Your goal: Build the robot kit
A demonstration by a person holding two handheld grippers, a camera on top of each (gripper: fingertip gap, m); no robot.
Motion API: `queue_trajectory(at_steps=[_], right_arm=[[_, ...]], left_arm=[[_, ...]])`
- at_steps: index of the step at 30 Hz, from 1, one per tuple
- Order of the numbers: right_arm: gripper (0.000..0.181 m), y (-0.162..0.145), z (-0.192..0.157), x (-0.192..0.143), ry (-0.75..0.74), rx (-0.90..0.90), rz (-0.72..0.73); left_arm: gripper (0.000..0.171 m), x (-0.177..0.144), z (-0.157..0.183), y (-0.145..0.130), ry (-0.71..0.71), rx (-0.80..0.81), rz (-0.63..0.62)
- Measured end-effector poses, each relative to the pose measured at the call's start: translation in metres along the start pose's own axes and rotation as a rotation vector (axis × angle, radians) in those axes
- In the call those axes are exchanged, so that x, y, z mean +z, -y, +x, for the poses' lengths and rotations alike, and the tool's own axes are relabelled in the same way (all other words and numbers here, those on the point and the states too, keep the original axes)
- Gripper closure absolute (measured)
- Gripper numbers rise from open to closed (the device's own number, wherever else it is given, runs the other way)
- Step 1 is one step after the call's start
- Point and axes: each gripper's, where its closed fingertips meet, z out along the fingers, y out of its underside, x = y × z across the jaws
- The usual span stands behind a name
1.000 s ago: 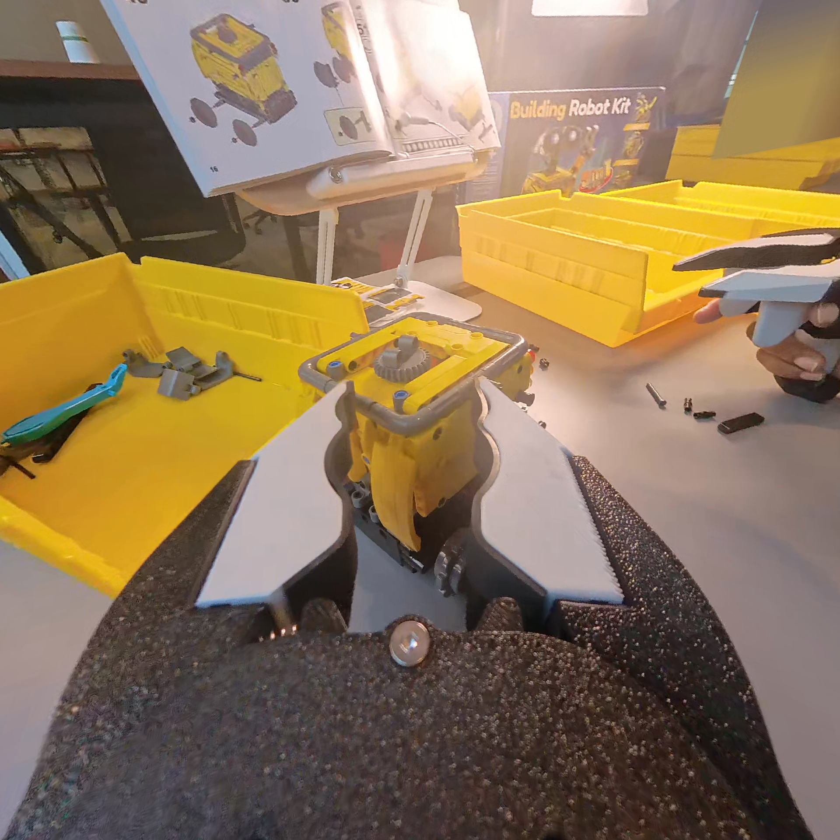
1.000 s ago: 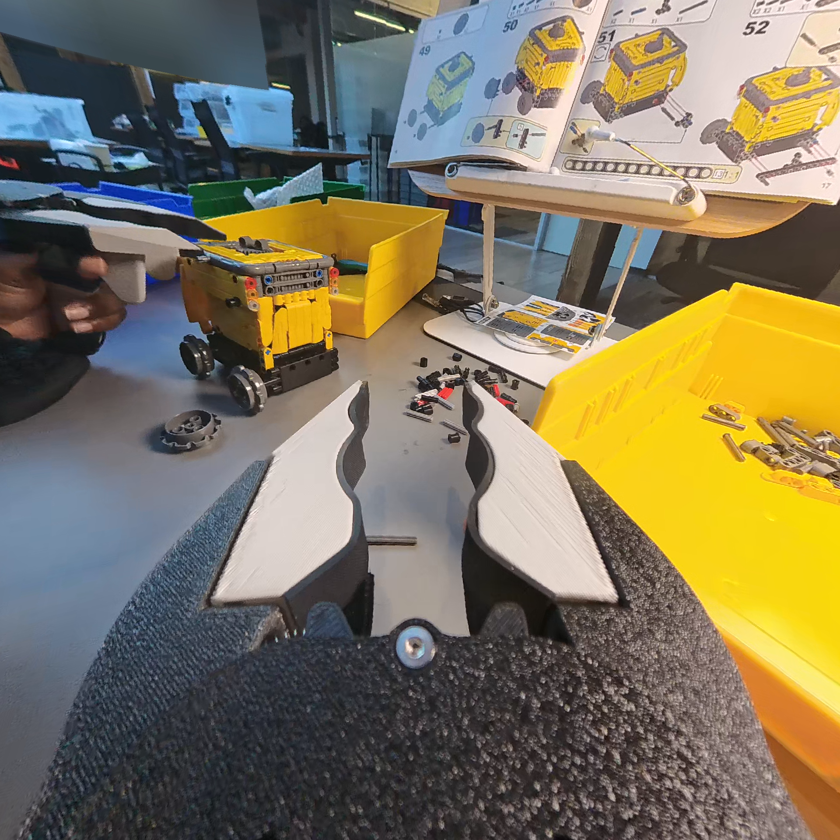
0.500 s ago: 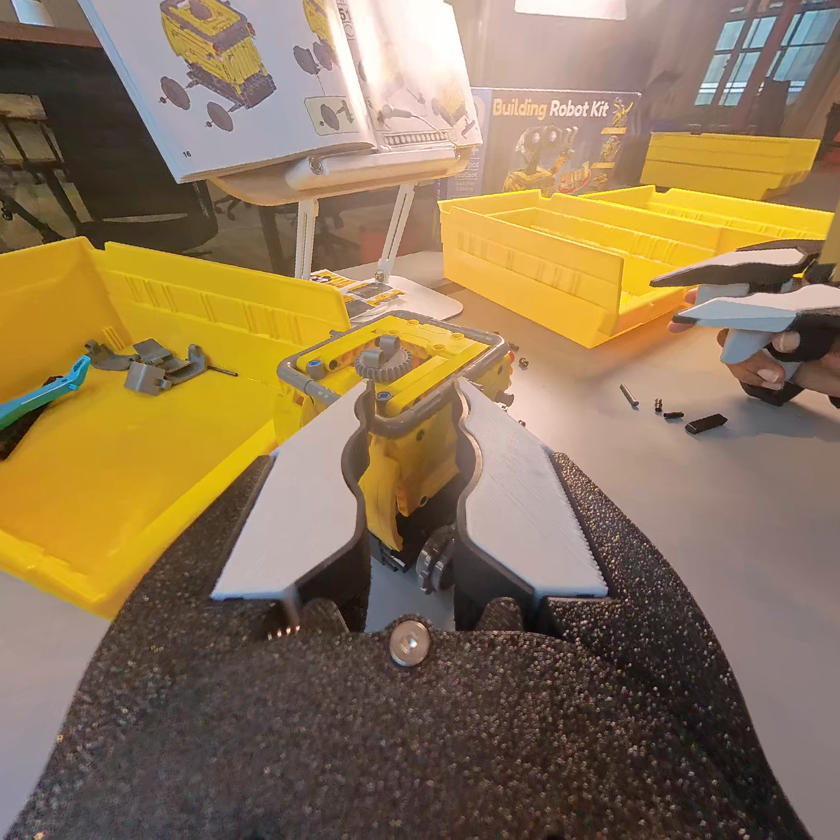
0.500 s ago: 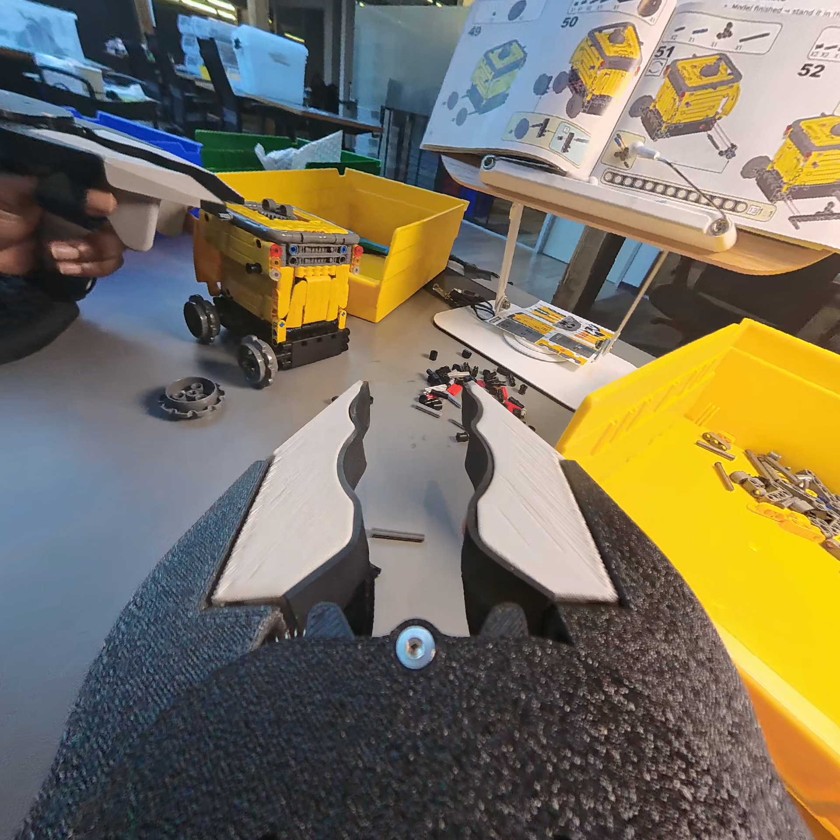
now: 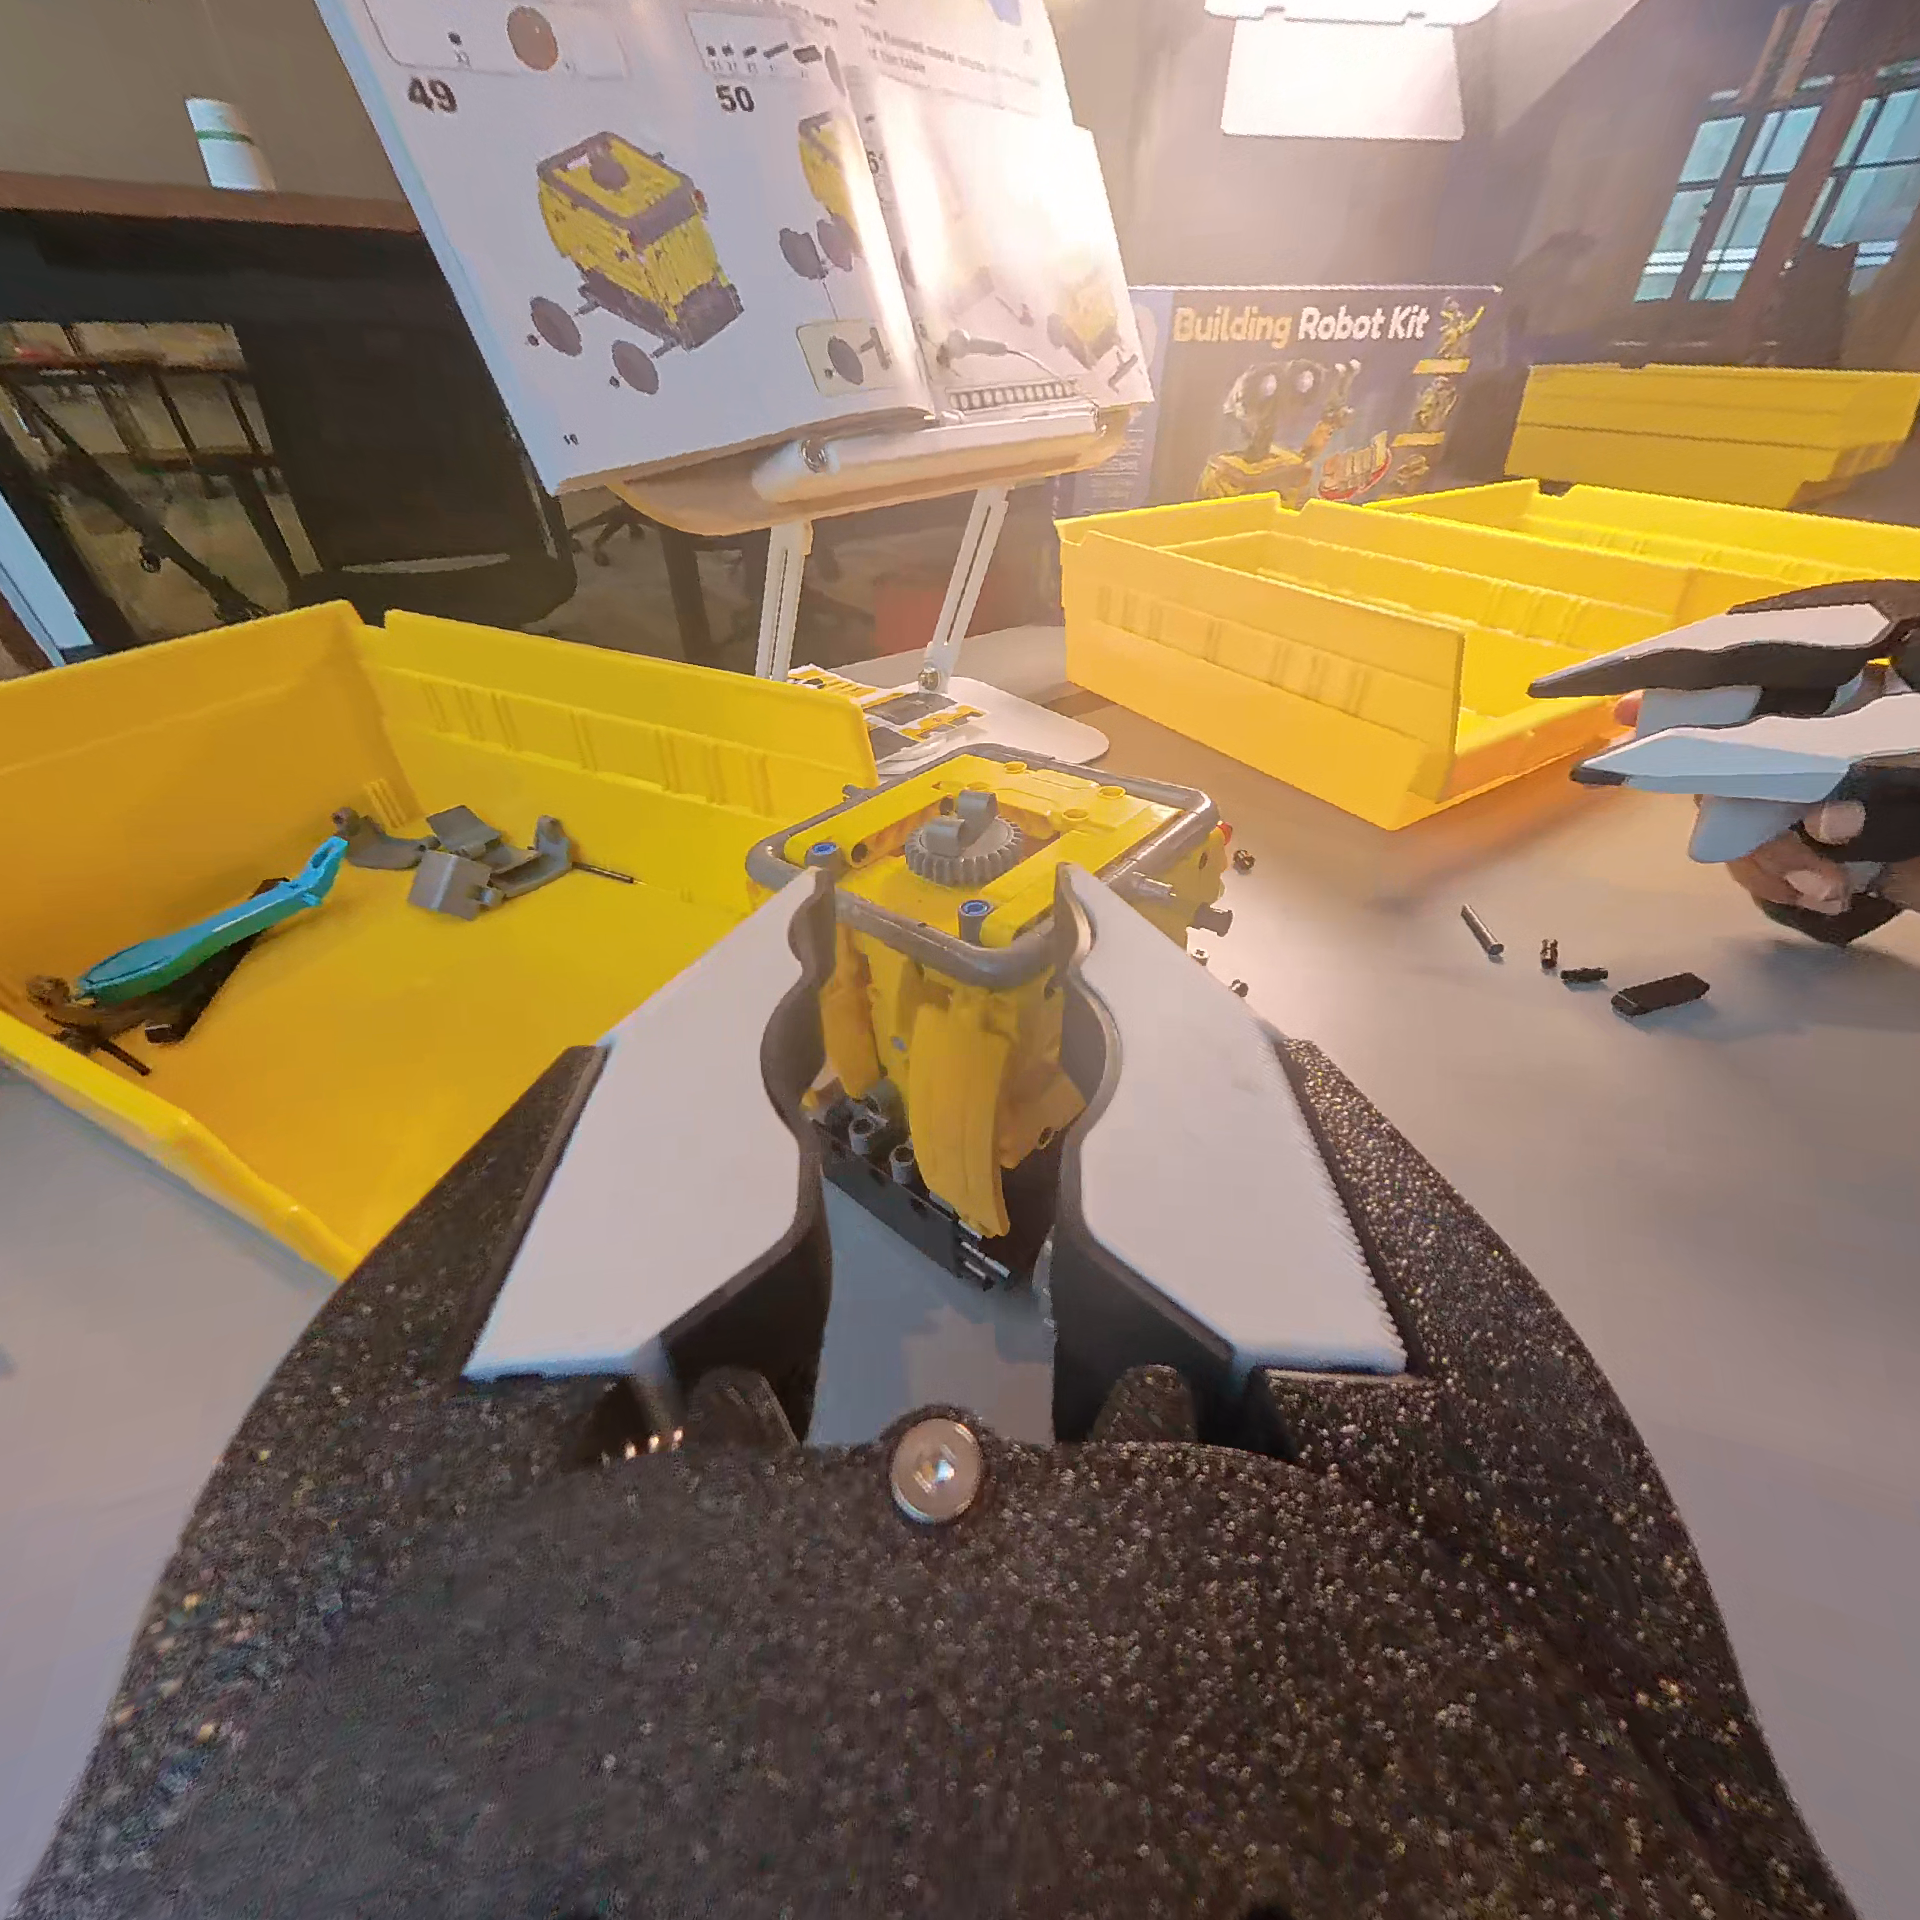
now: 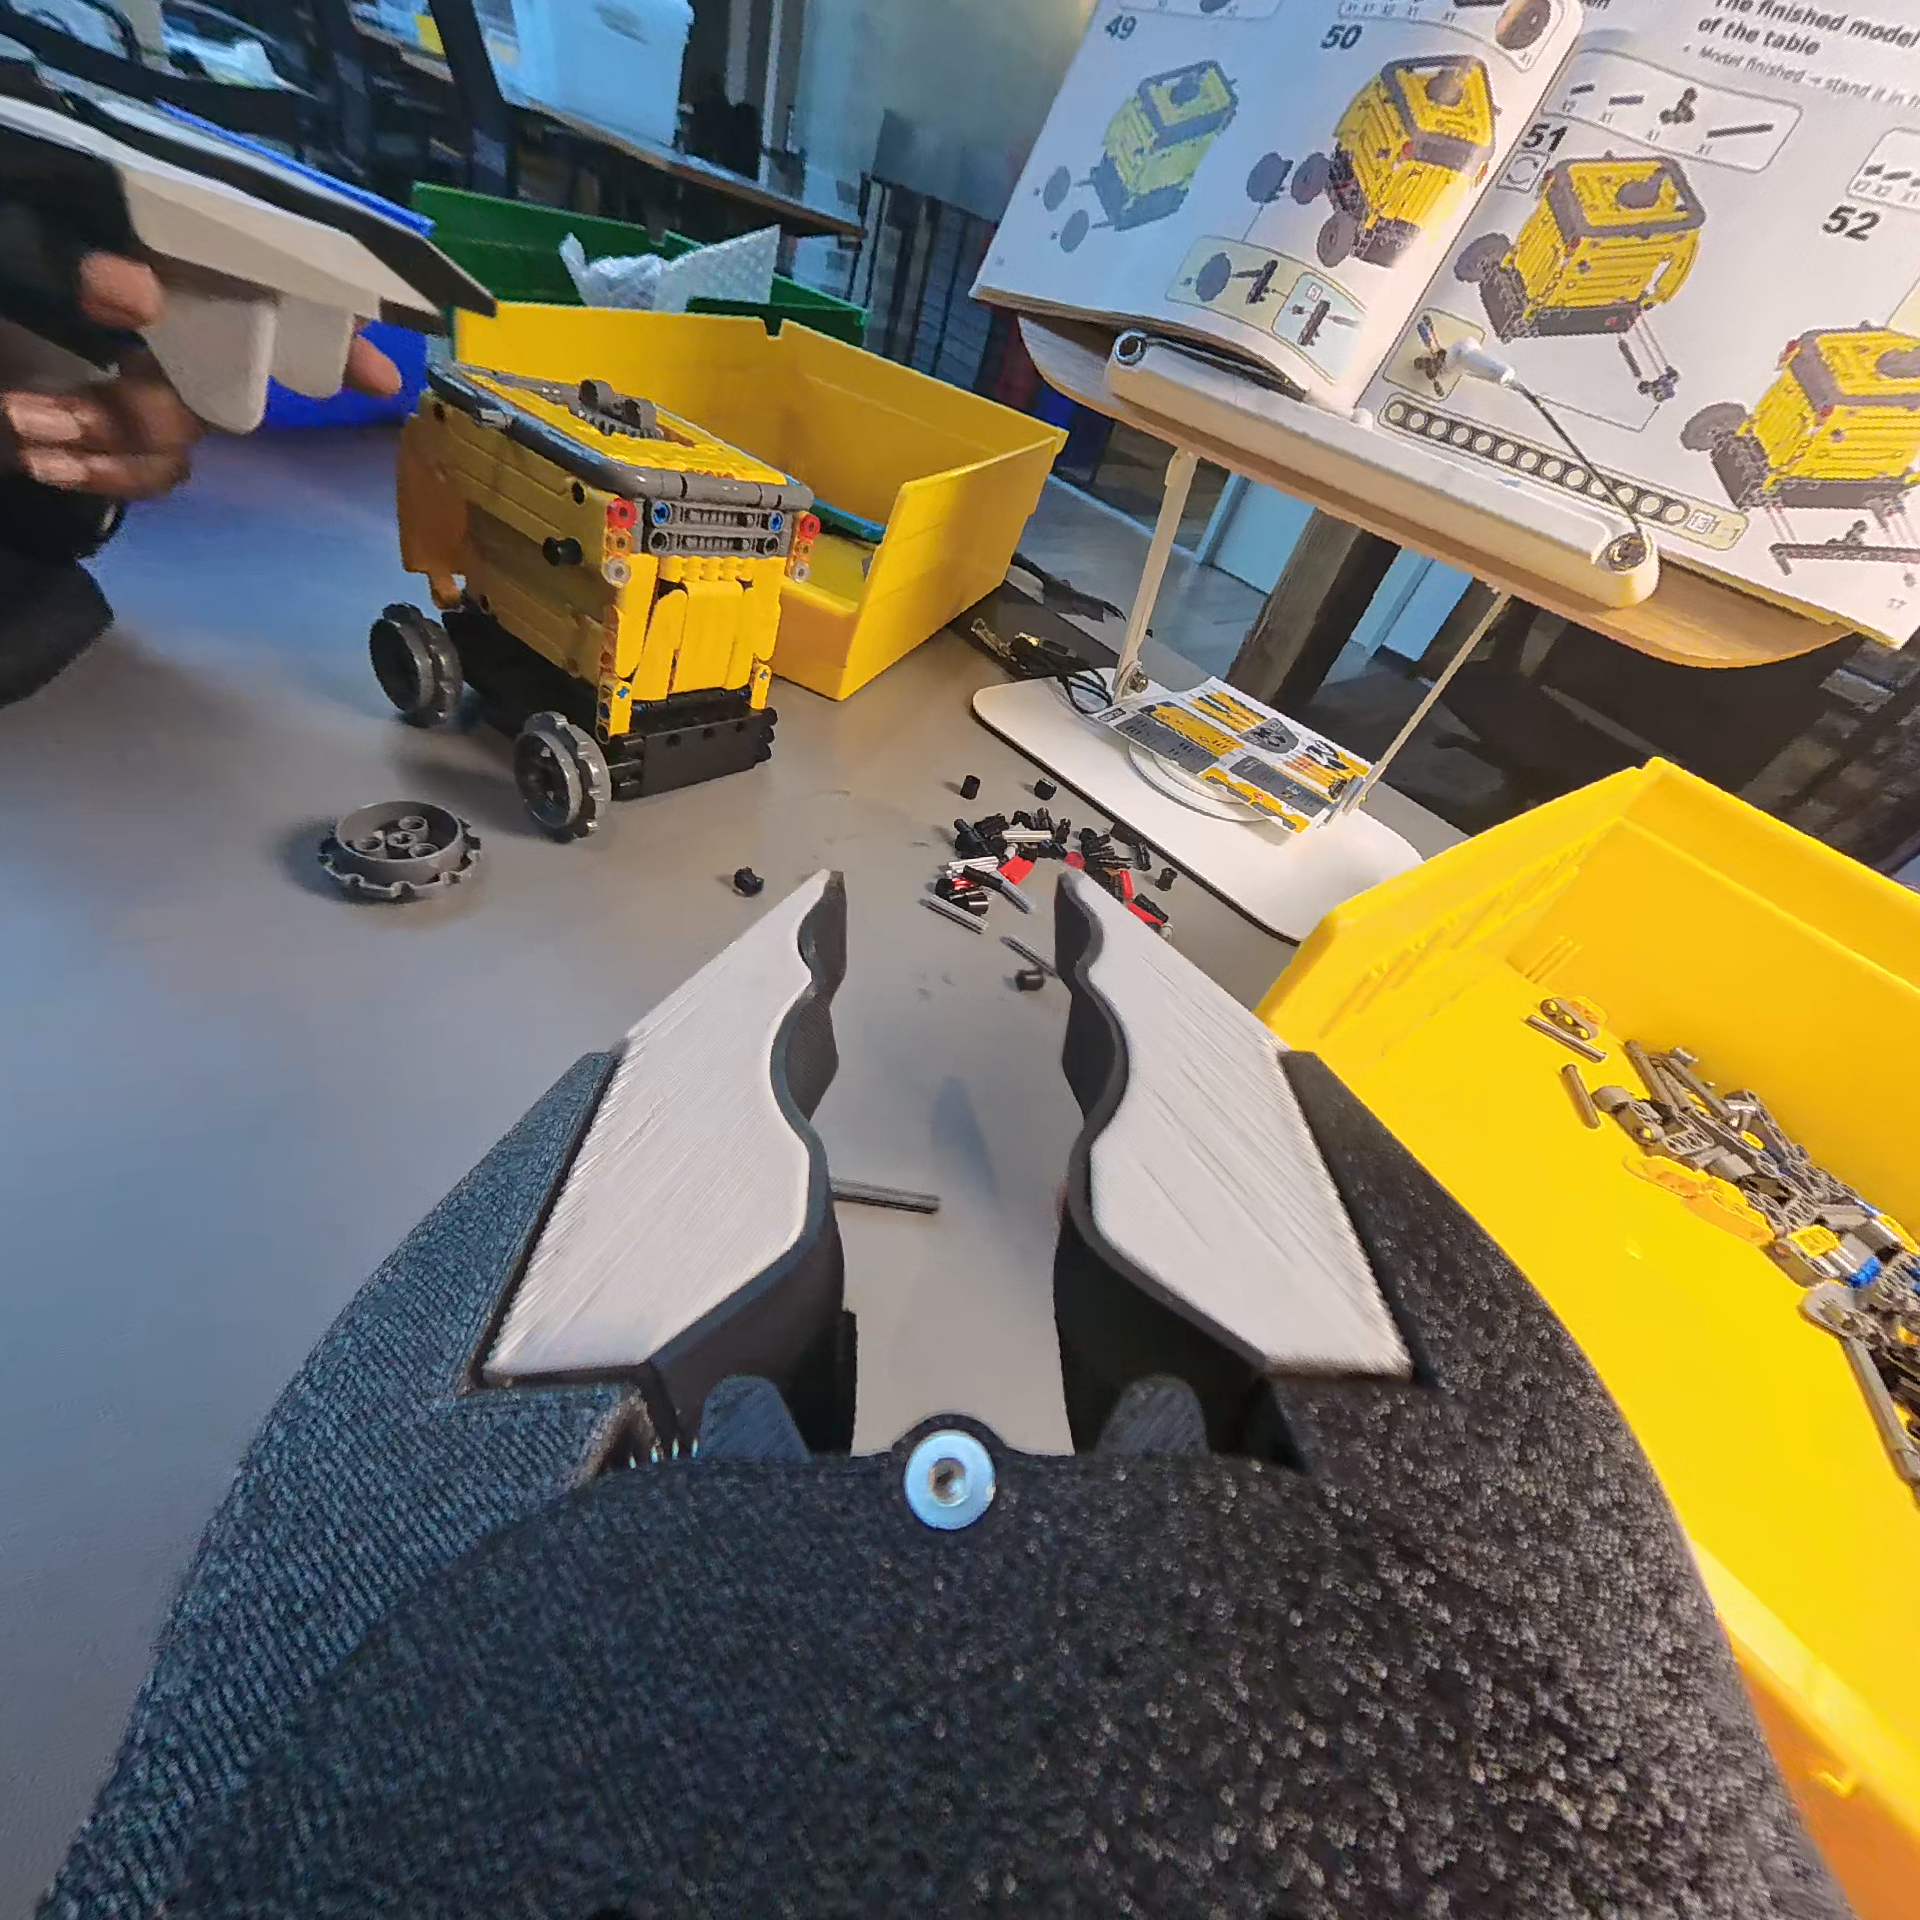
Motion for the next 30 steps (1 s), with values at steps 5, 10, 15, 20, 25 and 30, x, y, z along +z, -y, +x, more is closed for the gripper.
queue_trajectory(at_steps=[5,10,15,20,25,30], right_arm=[[0.136,-0.005,0.011,-0.007,0.044,0.036,-0.068],[0.141,-0.001,0.019,-0.017,0.078,0.100,-0.052],[0.157,-0.007,0.020,-0.018,0.078,0.079,-0.081],[0.181,-0.011,0.020,-0.019,0.075,0.052,-0.102],[0.180,-0.017,0.016,-0.018,0.102,0.056,-0.128],[0.166,-0.020,0.011,-0.016,0.124,0.062,-0.142]], left_arm=[[0.123,-0.005,-0.002,0.007,0.027,0.031,0.026],[0.123,-0.002,0.002,0.002,0.028,0.072,-0.005],[0.126,0.000,0.005,-0.004,0.027,0.098,-0.033],[0.127,0.001,0.005,-0.007,0.027,0.101,-0.048],[0.128,0.001,0.006,-0.007,0.029,0.115,-0.048],[0.128,0.002,0.006,-0.008,0.028,0.116,-0.054]])
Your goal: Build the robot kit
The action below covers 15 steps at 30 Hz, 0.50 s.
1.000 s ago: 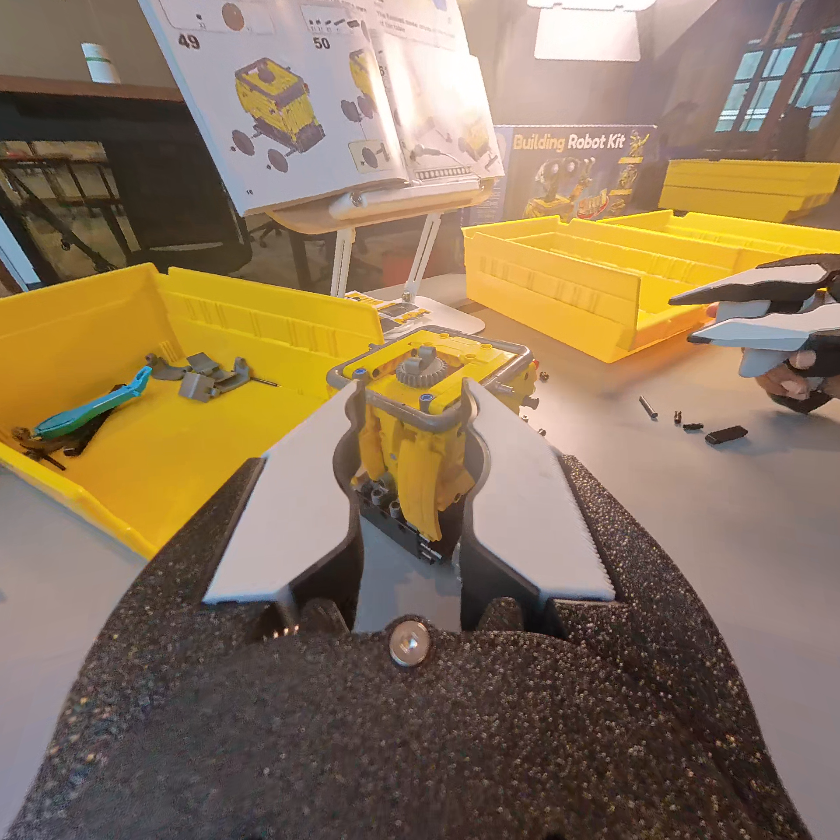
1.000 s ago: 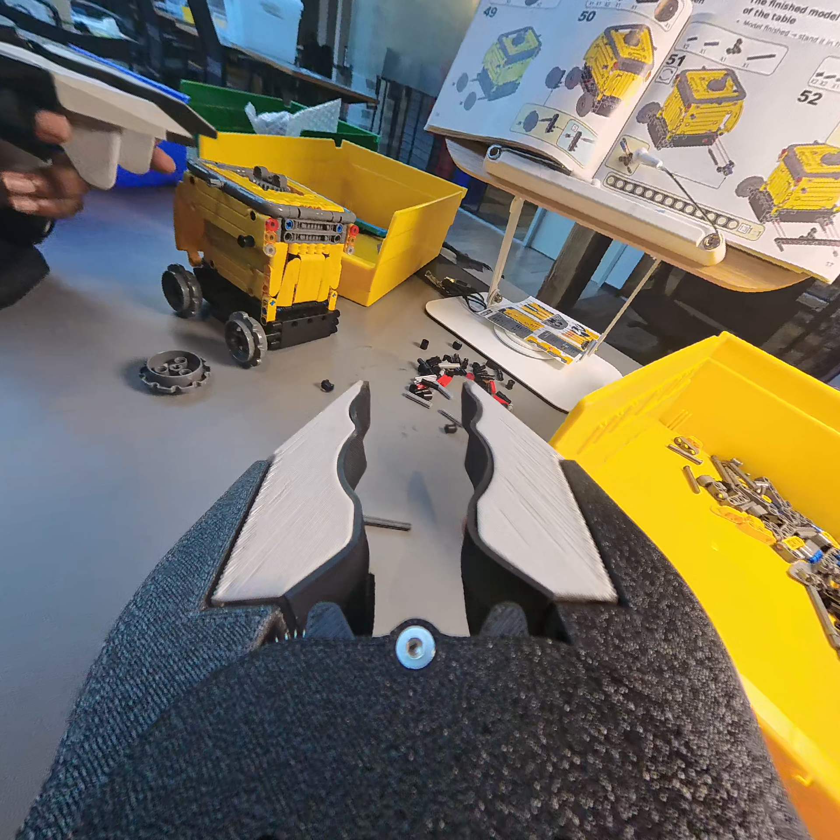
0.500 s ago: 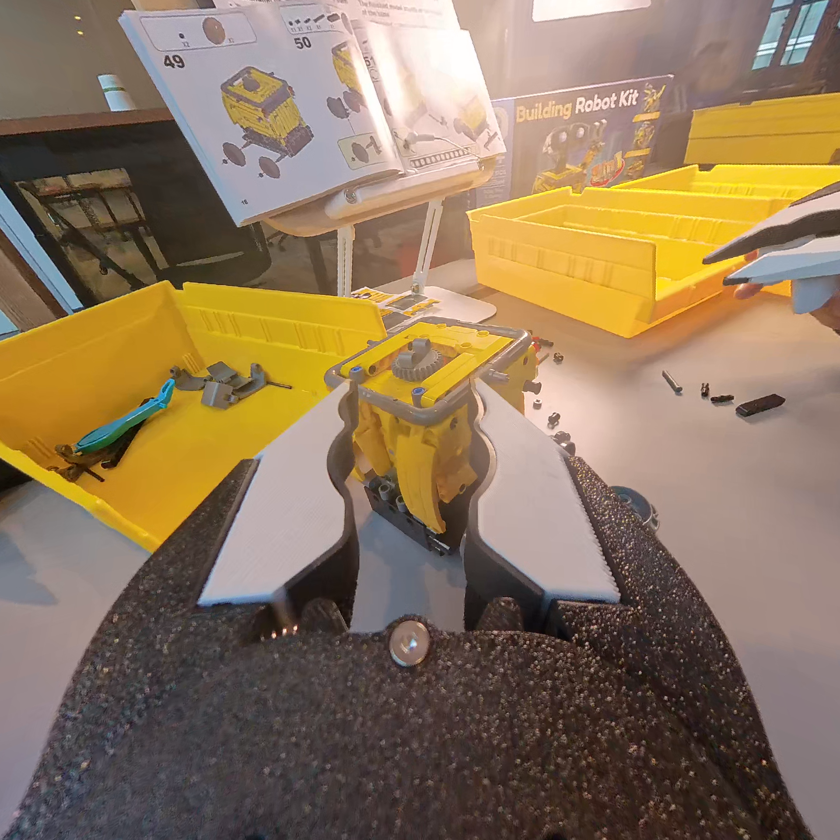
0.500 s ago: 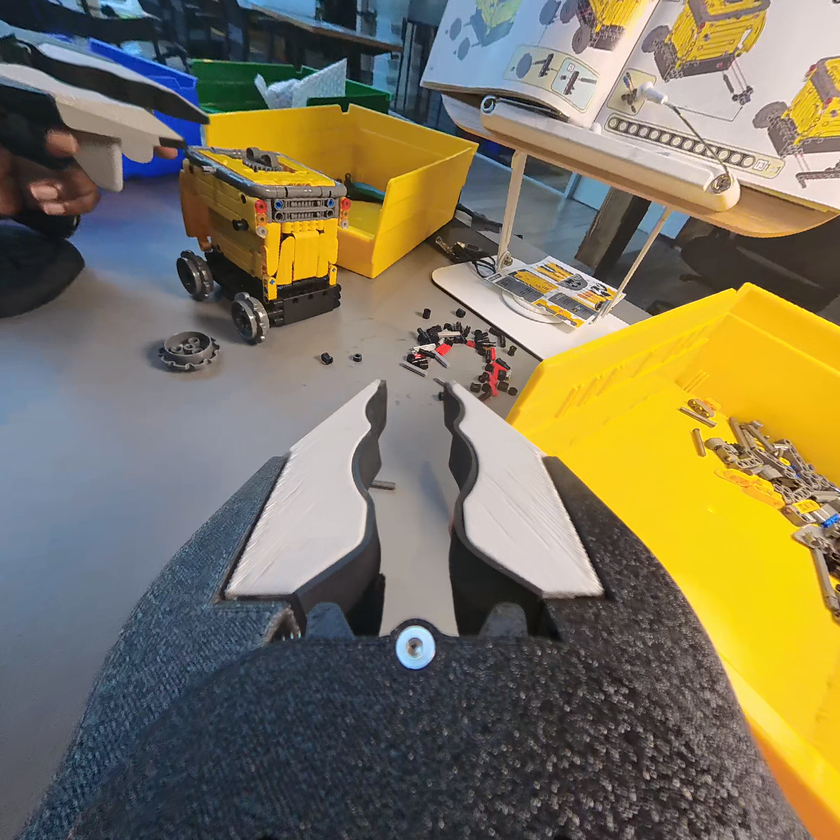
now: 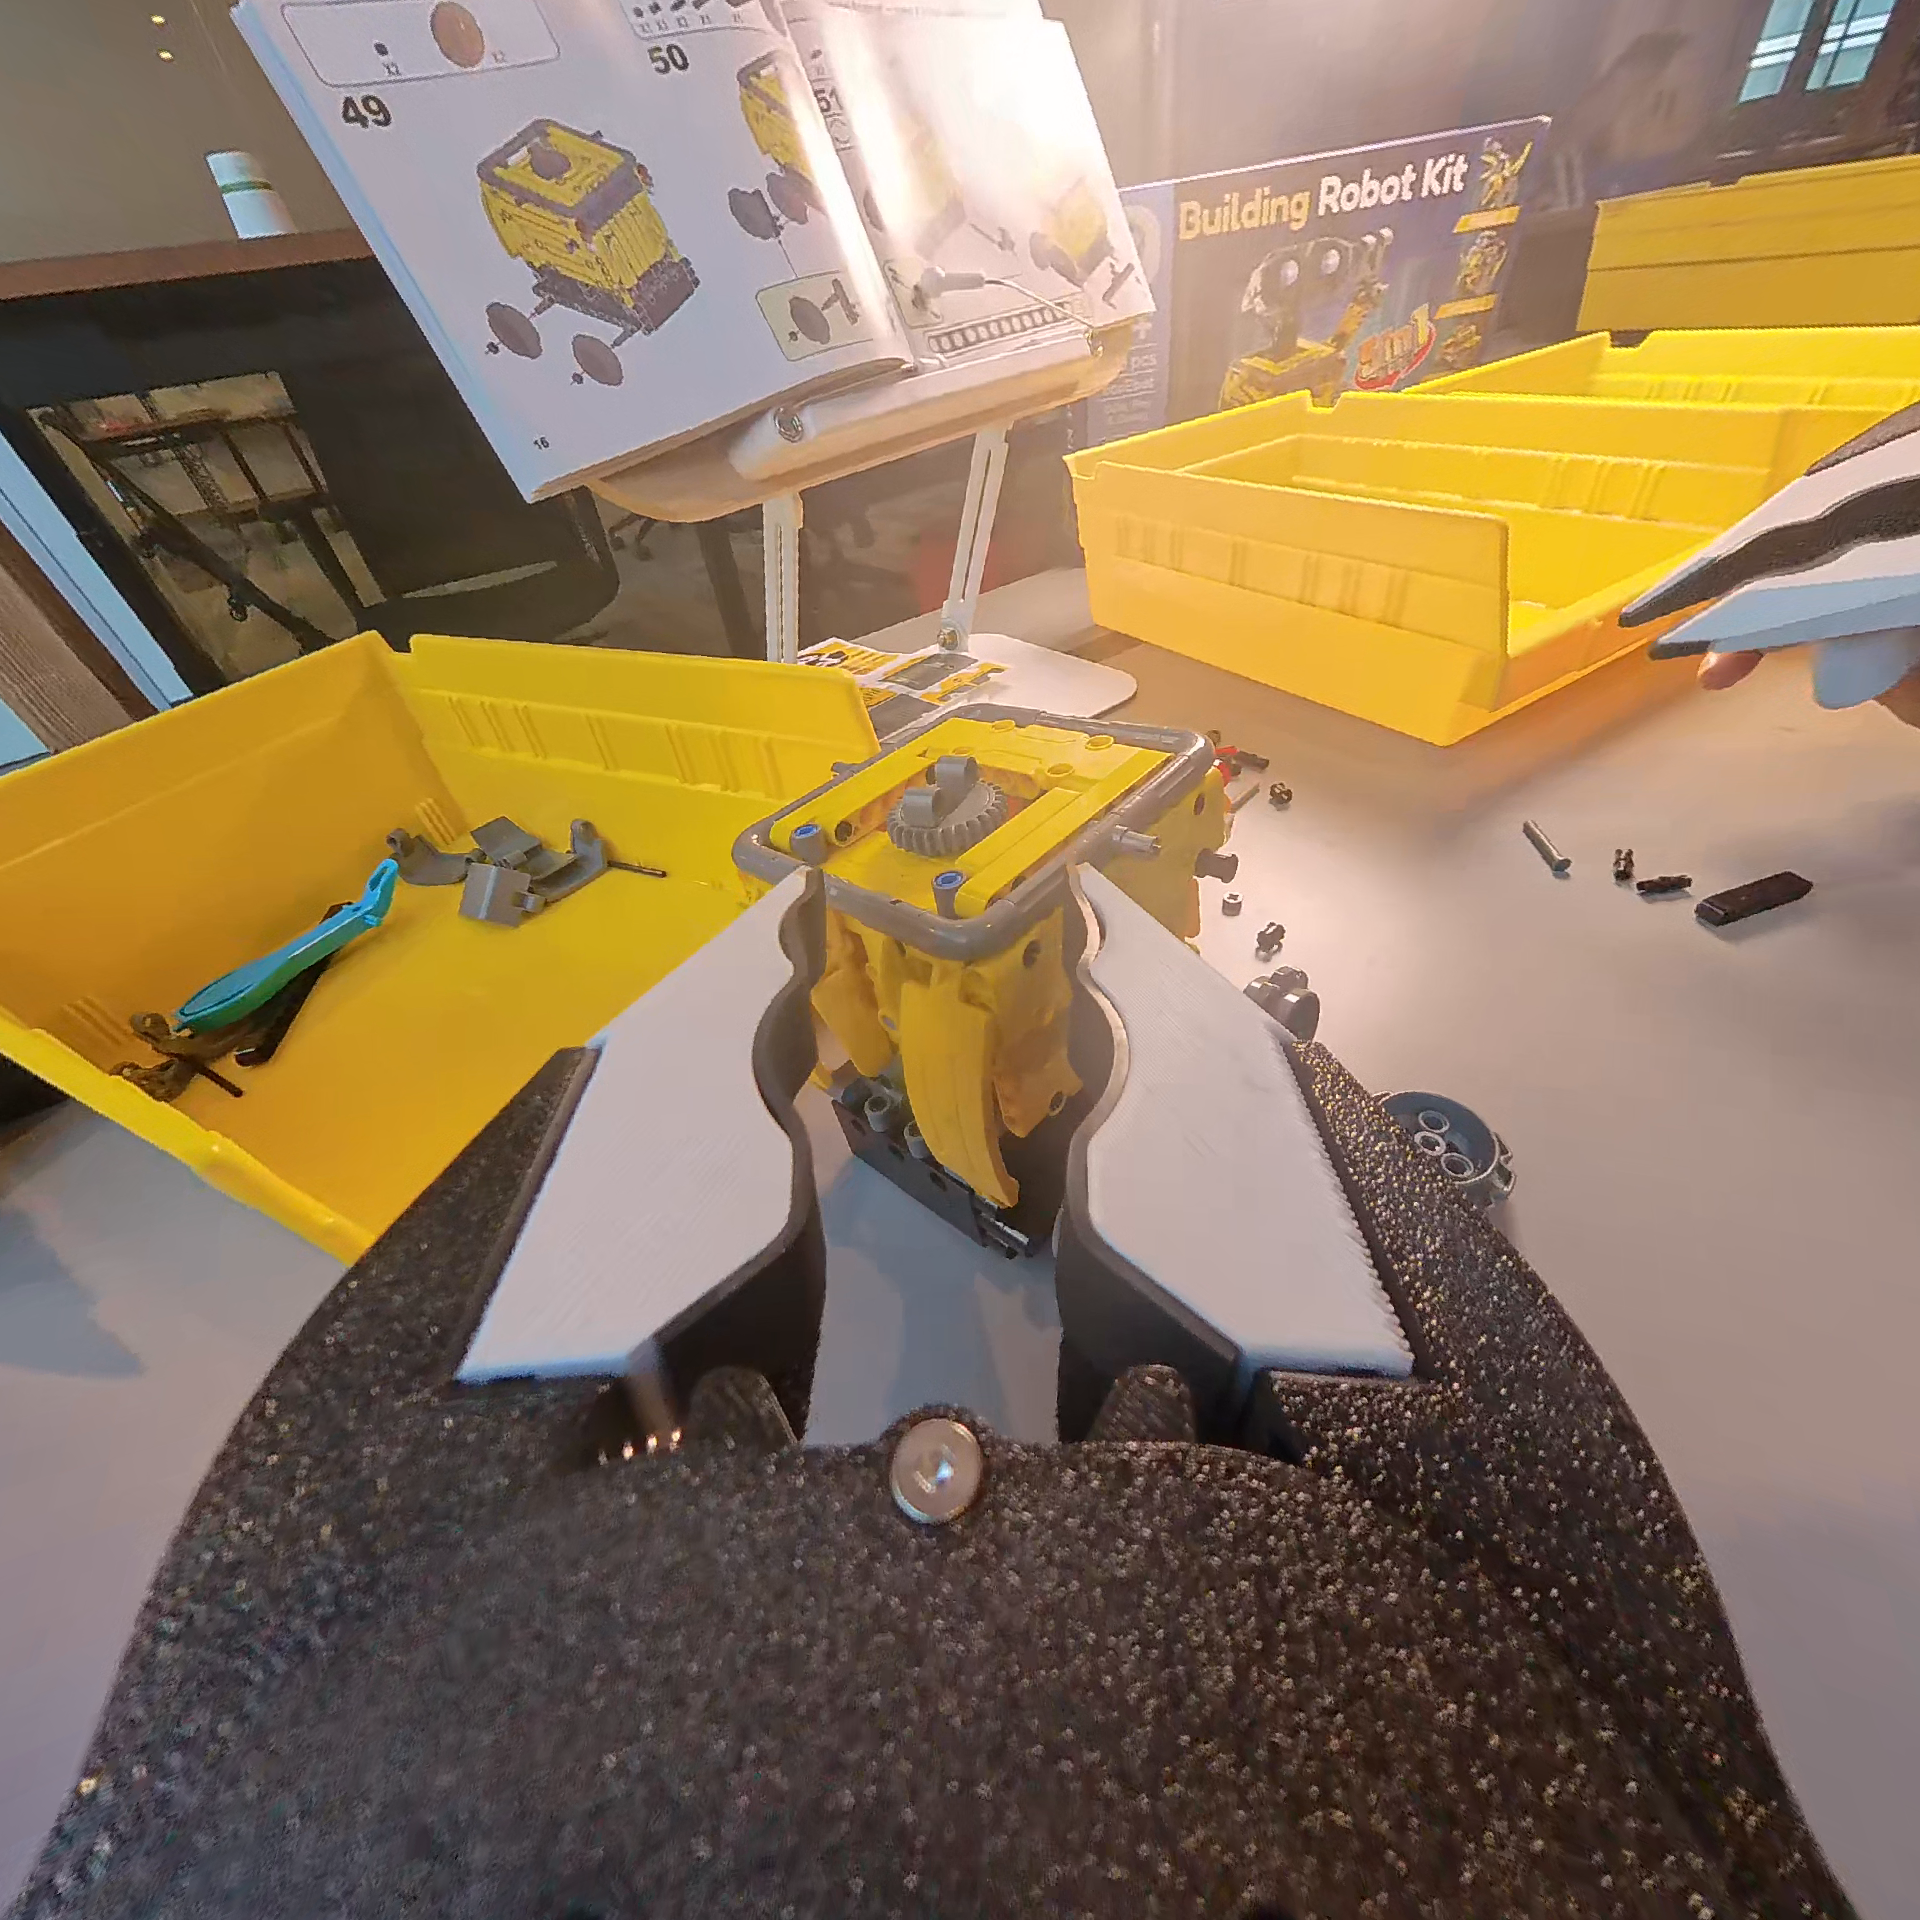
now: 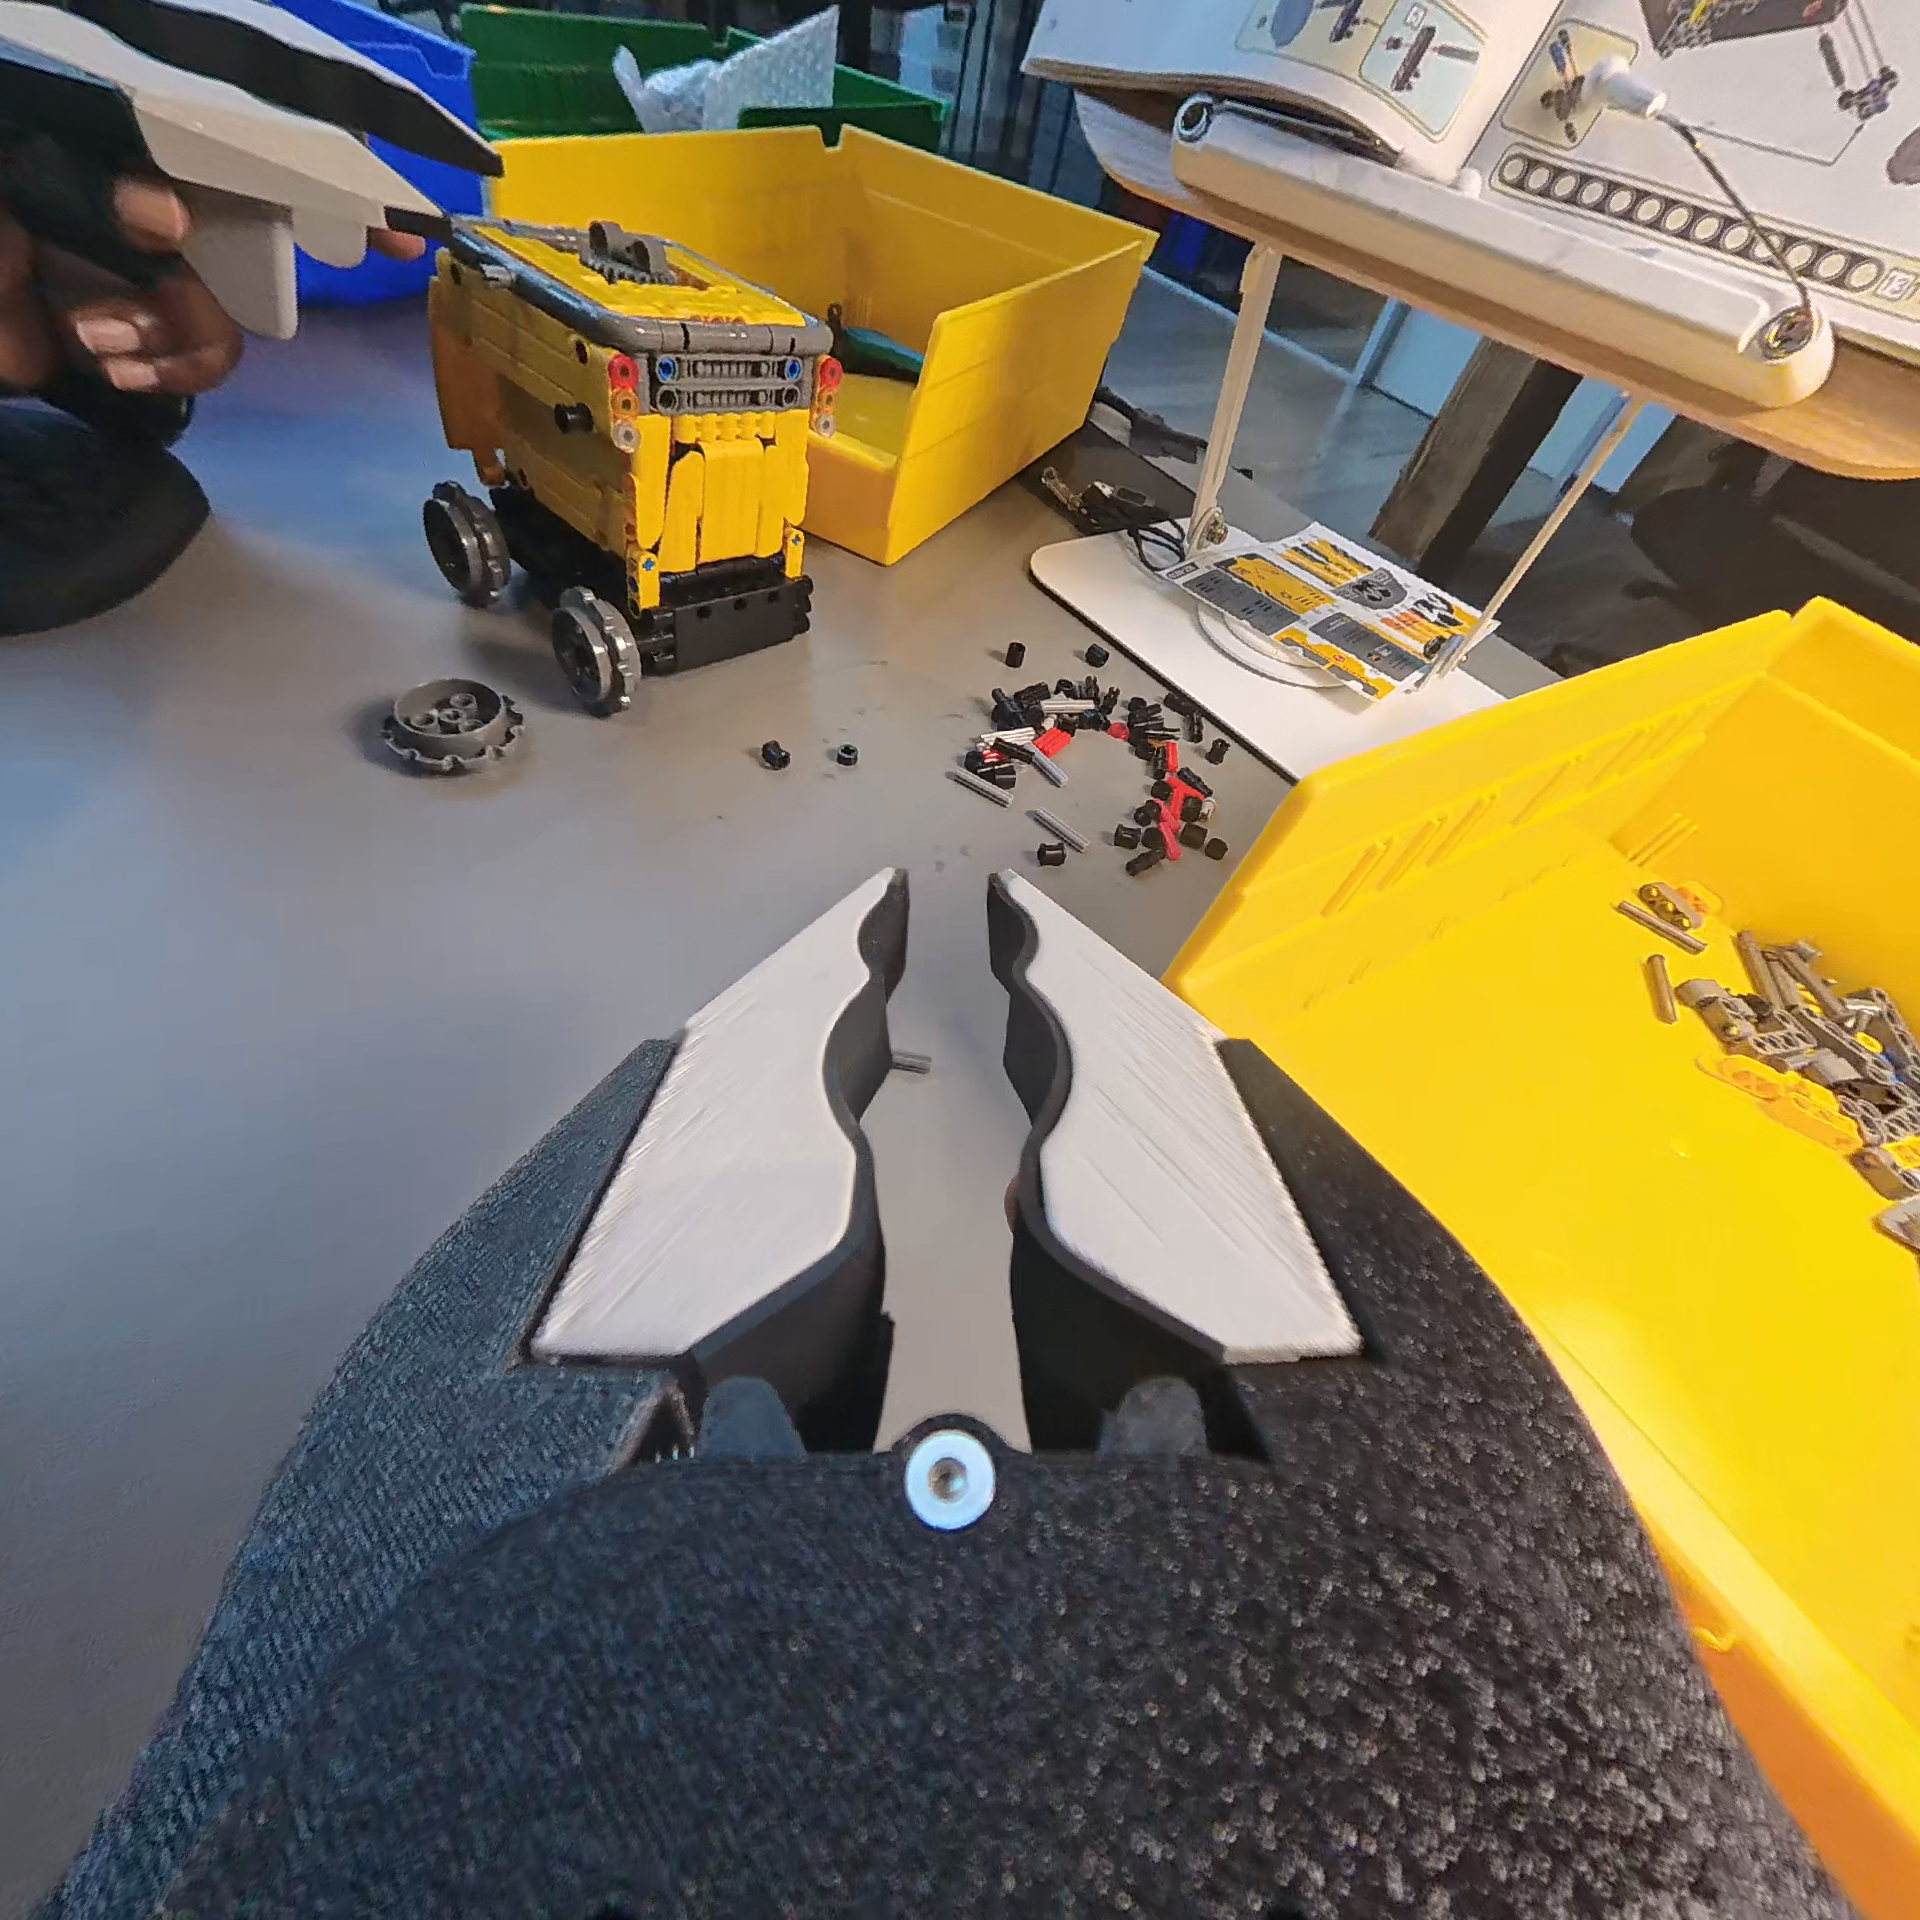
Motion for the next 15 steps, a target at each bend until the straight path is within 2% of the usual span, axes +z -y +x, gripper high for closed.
queue_trajectory(at_steps=[6,11,15], right_arm=[[0.160,-0.008,-0.008,-0.002,0.080,0.014,-0.050],[0.151,-0.038,-0.034,-0.016,0.286,0.028,-0.234],[0.150,-0.060,-0.054,-0.033,0.398,0.029,-0.366]], left_arm=[[0.128,0.001,-0.002,-0.001,0.003,-0.008,-0.006],[0.129,0.001,-0.002,-0.002,0.003,-0.010,-0.009],[0.129,0.001,-0.002,-0.003,0.002,-0.011,-0.013]])
